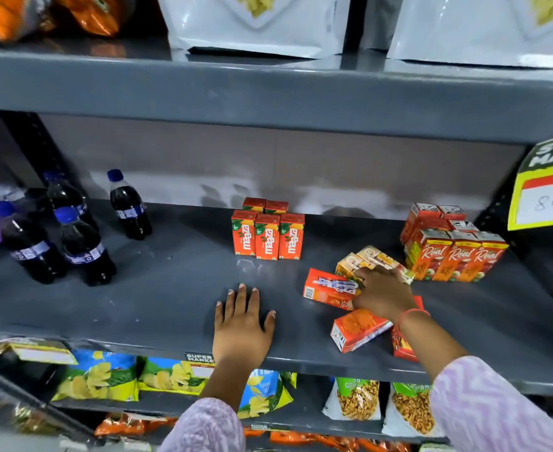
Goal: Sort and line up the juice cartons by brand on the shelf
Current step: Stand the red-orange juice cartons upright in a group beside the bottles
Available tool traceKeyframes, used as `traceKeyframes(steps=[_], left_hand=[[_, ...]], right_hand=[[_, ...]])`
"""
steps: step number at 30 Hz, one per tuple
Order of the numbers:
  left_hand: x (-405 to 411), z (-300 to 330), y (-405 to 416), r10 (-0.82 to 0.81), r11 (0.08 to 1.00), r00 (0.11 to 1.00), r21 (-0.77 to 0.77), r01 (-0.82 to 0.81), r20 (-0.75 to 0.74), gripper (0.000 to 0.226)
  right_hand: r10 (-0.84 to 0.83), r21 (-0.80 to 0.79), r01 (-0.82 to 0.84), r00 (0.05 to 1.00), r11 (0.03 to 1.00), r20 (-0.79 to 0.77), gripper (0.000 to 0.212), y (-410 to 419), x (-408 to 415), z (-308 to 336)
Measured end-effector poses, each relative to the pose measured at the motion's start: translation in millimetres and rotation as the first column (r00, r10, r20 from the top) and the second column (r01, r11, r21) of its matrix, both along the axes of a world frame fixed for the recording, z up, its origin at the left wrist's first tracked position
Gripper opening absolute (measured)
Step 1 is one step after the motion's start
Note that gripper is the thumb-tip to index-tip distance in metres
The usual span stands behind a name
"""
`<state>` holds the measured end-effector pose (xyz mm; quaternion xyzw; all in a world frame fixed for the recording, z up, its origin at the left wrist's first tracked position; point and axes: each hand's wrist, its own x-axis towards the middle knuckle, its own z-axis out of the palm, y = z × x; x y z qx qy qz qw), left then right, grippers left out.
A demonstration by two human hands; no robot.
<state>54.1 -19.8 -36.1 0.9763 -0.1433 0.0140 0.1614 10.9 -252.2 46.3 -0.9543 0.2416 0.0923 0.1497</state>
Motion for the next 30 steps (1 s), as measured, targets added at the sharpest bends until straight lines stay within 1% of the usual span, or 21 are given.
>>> traceKeyframes(steps=[3,6,8,10,13,15,18,20,22,24,28,30], left_hand=[[0,1,1,-0.006,1.0,1.0,-0.002,0.006,-0.024,0.059],[3,2,3,-0.006,1.0,0.999,0.001,0.006,-0.044,0.059],[7,3,9,0.028,1.0,0.998,-0.009,-0.028,-0.051,0.059],[12,4,20,0.091,0.996,0.994,-0.013,-0.092,-0.056,0.059],[21,5,39,0.206,0.978,0.977,-0.015,-0.207,-0.045,0.06],[23,4,44,0.254,0.966,0.966,-0.029,-0.255,-0.044,0.06],[23,3,43,0.275,0.96,0.961,-0.045,-0.276,-0.032,0.06],[24,3,42,0.275,0.96,0.961,-0.045,-0.276,-0.024,0.06],[24,3,43,0.281,0.958,0.959,-0.045,-0.282,-0.024,0.061],[24,2,43,0.283,0.958,0.959,-0.047,-0.284,-0.03,0.061],[23,2,42,0.286,0.956,0.958,-0.066,-0.286,-0.005,0.06],[23,2,42,0.288,0.956,0.958,-0.064,-0.286,0.011,0.06]], right_hand=[[0.08,-0.11,-0.087,0.995,0.99,-0.061,0.065,3,5,7],[0.158,-0.155,-0.168,0.985,0.974,-0.075,0.062,4,9,8],[0.205,-0.177,-0.217,0.975,0.96,-0.082,0.061,5,11,9],[0.245,-0.151,-0.252,0.968,0.956,-0.06,0.058,6,14,13],[0.309,-0.039,-0.308,0.95,0.951,0.034,0.043,13,23,26],[0.394,-0.054,-0.391,0.916,0.919,0.074,0.038,22,33,39],[0.576,-0.139,-0.563,0.813,0.815,0.081,0.042,47,56,56],[0.693,-0.199,-0.671,0.719,0.714,0.063,0.037,64,70,62],[0.777,-0.252,-0.743,0.625,0.62,0.07,0.032,79,85,64],[0.841,-0.319,-0.786,0.534,0.53,0.082,0.03,93,100,64],[0.917,-0.448,-0.805,0.385,0.388,0.103,0.032,112,121,62],[0.934,-0.477,-0.81,0.348,0.34,0.073,0.036,117,127,57]])
